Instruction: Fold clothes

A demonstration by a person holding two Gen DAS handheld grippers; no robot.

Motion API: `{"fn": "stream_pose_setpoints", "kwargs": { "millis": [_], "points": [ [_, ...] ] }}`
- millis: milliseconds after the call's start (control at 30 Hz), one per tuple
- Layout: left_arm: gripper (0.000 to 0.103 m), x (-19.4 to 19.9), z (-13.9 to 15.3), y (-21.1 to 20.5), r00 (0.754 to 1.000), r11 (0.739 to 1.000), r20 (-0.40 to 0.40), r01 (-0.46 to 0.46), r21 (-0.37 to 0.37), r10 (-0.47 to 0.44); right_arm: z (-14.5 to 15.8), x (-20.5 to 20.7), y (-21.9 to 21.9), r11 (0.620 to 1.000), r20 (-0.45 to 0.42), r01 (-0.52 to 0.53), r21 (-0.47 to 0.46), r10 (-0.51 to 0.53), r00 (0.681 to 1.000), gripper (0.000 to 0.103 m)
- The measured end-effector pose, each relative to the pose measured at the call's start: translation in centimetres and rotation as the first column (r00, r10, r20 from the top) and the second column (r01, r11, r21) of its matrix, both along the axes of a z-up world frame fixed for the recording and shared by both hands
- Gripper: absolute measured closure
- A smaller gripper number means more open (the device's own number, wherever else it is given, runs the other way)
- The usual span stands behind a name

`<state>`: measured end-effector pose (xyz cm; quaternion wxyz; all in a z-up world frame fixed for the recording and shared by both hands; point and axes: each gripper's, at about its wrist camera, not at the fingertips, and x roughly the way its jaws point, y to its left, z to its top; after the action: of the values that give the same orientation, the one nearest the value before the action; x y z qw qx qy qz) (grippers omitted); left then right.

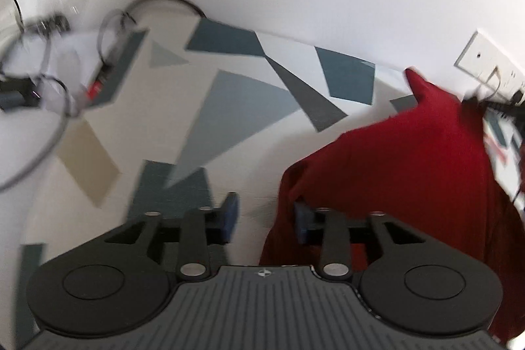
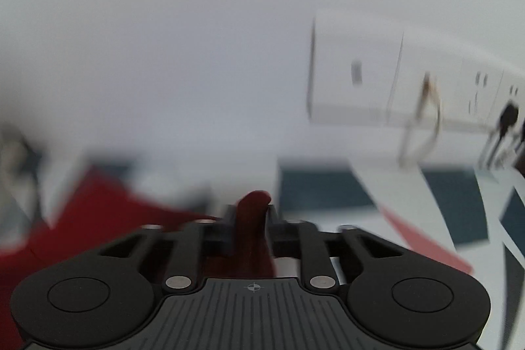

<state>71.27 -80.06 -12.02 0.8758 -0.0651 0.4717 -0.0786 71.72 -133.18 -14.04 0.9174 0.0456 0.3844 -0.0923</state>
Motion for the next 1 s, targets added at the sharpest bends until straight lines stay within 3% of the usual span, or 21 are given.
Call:
{"fn": "stream_pose_setpoints", "kwargs": {
  "millis": [33, 167, 267, 367, 467, 533, 567, 633, 667, 767, 867, 933, 1000],
  "points": [
    [0.046, 0.0, 0.0, -0.4, 1.000, 1.000, 0.001, 0.010, 0.021, -0.010, -0.5, 0.1, 0.1, 1.000, -0.036, 0.003, -0.015, -0.004, 0.999, 0.057],
    [0.025, -0.9, 0.3, -1.6, 0.997, 0.994, 0.022, 0.065, 0.092, -0.067, 0.7, -1.1, 1.5, 1.000, 0.060, -0.015, 0.020, 0.013, 0.998, 0.050],
    [0.023, -1.5, -0.2, -1.5, 0.996, 0.992, -0.006, 0.094, 0.085, -0.093, 1.9, -0.6, 3.7, 0.982, 0.063, -0.135, 0.134, 0.128, 0.990, 0.051],
    [0.023, -1.8, -1.1, -1.1, 0.995, 0.991, -0.039, 0.092, 0.092, -0.089, 1.3, 1.2, 7.2, 0.941, 0.001, -0.231, 0.247, 0.238, 0.971, 0.051],
    [0.022, -2.0, -1.7, -0.3, 0.997, 0.996, -0.052, 0.068, 0.052, -0.065, 0.0, 3.5, 9.6, 0.941, -0.090, -0.181, 0.288, 0.215, 0.972, 0.049],
    [0.023, -2.1, -1.7, 0.1, 0.998, 0.998, -0.047, 0.053, 0.028, -0.051, -0.8, 4.6, 11.0, 0.966, -0.139, -0.119, 0.230, 0.154, 0.978, 0.048],
    [0.033, -2.2, -1.6, 0.1, 0.998, 0.998, -0.039, 0.051, 0.027, -0.050, -0.9, 4.7, 11.7, 0.974, -0.130, -0.116, 0.193, 0.143, 0.981, 0.051],
    [0.048, -2.7, -1.4, 0.0, 0.999, 0.998, -0.012, 0.030, 0.051, -0.029, -1.1, 5.0, 12.9, 0.986, -0.110, -0.125, 0.108, 0.137, 0.984, 0.097],
    [0.051, -2.9, -1.3, -0.1, 1.000, 0.998, 0.001, 0.014, 0.066, -0.014, -1.3, 5.3, 13.2, 0.987, -0.097, -0.132, 0.097, 0.141, 0.985, 0.099],
    [0.051, -2.9, -1.5, 0.5, 0.998, 0.992, 0.017, -0.060, 0.112, 0.059, -1.6, 6.6, 13.9, 0.983, -0.039, -0.131, 0.129, 0.137, 0.990, 0.098],
    [0.050, -2.3, -1.5, 1.1, 0.992, 0.978, 0.045, -0.124, 0.171, 0.118, -1.9, 8.3, 13.4, 0.935, 0.025, -0.158, 0.316, 0.158, 0.987, 0.098],
    [0.045, -1.7, -1.4, 1.4, 0.990, 0.964, 0.056, -0.141, 0.224, 0.132, -0.3, 8.4, 11.9, 0.901, 0.073, -0.102, 0.422, 0.079, 0.994, 0.090],
    [0.042, -1.2, -1.2, 1.9, 0.991, 0.967, 0.034, -0.132, 0.220, 0.128, 2.7, 6.7, 9.1, 0.873, 0.191, -0.075, 0.482, -0.021, 0.981, 0.062]
  ]
}}
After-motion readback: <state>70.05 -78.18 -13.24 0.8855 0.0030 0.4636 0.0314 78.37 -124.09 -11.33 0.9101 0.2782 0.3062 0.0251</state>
